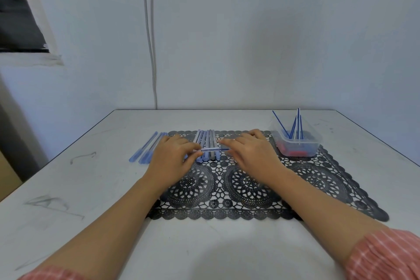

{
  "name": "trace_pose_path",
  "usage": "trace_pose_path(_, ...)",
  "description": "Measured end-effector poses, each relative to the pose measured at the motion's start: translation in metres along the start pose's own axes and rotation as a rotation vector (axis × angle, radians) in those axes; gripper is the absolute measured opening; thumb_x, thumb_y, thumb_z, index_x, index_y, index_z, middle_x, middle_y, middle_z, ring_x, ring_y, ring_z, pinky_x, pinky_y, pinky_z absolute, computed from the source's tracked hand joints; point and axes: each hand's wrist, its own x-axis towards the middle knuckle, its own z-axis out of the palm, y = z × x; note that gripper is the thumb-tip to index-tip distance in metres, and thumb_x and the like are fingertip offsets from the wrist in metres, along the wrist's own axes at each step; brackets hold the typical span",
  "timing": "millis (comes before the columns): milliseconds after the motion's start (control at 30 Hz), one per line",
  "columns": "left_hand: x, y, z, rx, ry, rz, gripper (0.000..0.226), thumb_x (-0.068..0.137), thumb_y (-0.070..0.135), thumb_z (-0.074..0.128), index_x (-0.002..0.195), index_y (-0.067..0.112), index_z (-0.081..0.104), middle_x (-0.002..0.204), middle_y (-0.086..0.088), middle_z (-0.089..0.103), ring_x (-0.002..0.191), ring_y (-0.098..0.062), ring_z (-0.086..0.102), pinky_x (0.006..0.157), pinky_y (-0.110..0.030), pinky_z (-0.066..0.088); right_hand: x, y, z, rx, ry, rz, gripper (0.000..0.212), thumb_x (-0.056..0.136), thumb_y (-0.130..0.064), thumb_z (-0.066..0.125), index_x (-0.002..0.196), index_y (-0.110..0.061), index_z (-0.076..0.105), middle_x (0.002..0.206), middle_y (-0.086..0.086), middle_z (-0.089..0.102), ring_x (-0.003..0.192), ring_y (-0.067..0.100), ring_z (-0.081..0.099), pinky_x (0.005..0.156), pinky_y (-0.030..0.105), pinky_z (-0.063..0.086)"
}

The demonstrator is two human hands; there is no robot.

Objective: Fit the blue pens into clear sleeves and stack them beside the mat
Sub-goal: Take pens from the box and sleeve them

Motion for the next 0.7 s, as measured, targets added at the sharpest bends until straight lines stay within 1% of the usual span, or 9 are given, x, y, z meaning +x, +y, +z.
trace_pose_path(100,0.000,0.000,-0.001,-0.023,-0.006,-0.016,0.019,0.081,0.033,0.063,0.089,0.020,0.074,0.073,0.007,0.069,0.071,-0.016,0.060,0.073,-0.030,0.036,-0.001,0.006,0.000,-0.015,-0.010,0.005,0.036,0.069,-0.011,0.079,0.101,-0.024,0.071,0.077,-0.006,0.069,0.068,0.016,0.062,0.071,0.032,0.044)
trace_pose_path(233,0.001,-0.001,0.000,-0.035,-0.022,-0.036,0.025,0.081,0.036,0.058,0.091,0.019,0.075,0.073,0.007,0.069,0.070,-0.014,0.059,0.072,-0.032,0.041,-0.002,0.012,0.002,-0.070,-0.079,0.065,0.041,0.064,-0.008,0.081,0.096,-0.030,0.071,0.073,-0.007,0.066,0.066,0.015,0.061,0.076,0.034,0.043)
trace_pose_path(333,0.000,-0.001,0.000,-0.054,-0.012,-0.042,0.032,0.084,0.042,0.054,0.091,0.019,0.075,0.072,0.008,0.068,0.068,-0.011,0.056,0.070,-0.032,0.042,-0.001,0.014,0.003,-0.092,-0.093,0.161,0.035,0.062,-0.007,0.082,0.087,-0.029,0.072,0.075,-0.006,0.069,0.066,0.017,0.063,0.079,0.037,0.043)
trace_pose_path(400,0.000,-0.001,0.000,-0.076,-0.003,-0.046,0.040,0.085,0.047,0.046,0.092,0.020,0.074,0.071,0.009,0.067,0.067,-0.008,0.052,0.070,-0.030,0.040,-0.001,0.016,0.002,-0.136,-0.124,0.285,0.033,0.061,-0.008,0.082,0.084,-0.028,0.071,0.077,-0.005,0.070,0.069,0.017,0.064,0.082,0.038,0.042)
trace_pose_path(467,0.001,-0.001,0.000,-0.088,0.003,-0.050,0.043,0.085,0.049,0.043,0.093,0.020,0.074,0.071,0.010,0.067,0.067,-0.008,0.051,0.070,-0.029,0.038,-0.002,0.018,0.001,-0.167,-0.146,0.407,0.027,0.065,-0.009,0.078,0.085,-0.027,0.071,0.079,-0.004,0.070,0.073,0.018,0.064,0.088,0.039,0.033)
trace_pose_path(567,0.000,-0.001,0.000,-0.086,0.013,-0.048,0.044,0.085,0.049,0.043,0.093,0.020,0.074,0.071,0.010,0.067,0.066,-0.009,0.053,0.070,-0.029,0.038,-0.002,0.022,-0.002,-0.131,-0.163,0.497,0.017,0.080,-0.009,0.064,0.090,-0.022,0.068,0.088,-0.002,0.069,0.086,0.020,0.062,0.098,0.040,0.022)
trace_pose_path(633,0.000,-0.001,0.000,-0.087,0.016,-0.045,0.044,0.085,0.049,0.043,0.093,0.019,0.074,0.071,0.010,0.067,0.066,-0.009,0.053,0.070,-0.029,0.038,-0.002,0.025,-0.004,-0.064,-0.176,0.519,0.016,0.084,-0.008,0.057,0.091,-0.020,0.066,0.090,-0.002,0.068,0.087,0.020,0.060,0.103,0.039,0.024)
trace_pose_path(667,0.000,-0.001,0.000,-0.089,0.016,-0.047,0.044,0.085,0.049,0.043,0.093,0.019,0.074,0.071,0.010,0.067,0.066,-0.008,0.053,0.070,-0.029,0.038,-0.001,0.026,-0.004,-0.002,-0.178,0.533,0.016,0.085,-0.007,0.055,0.090,-0.019,0.065,0.088,-0.002,0.067,0.086,0.020,0.059,0.101,0.036,0.028)
trace_pose_path(700,0.000,-0.001,0.000,-0.093,0.016,-0.049,0.044,0.085,0.049,0.043,0.093,0.020,0.074,0.071,0.010,0.067,0.067,-0.008,0.053,0.071,-0.030,0.038,-0.001,0.027,-0.004,0.082,-0.182,0.554,0.017,0.085,-0.005,0.054,0.087,-0.018,0.064,0.086,-0.001,0.066,0.084,0.021,0.058,0.094,0.033,0.034)
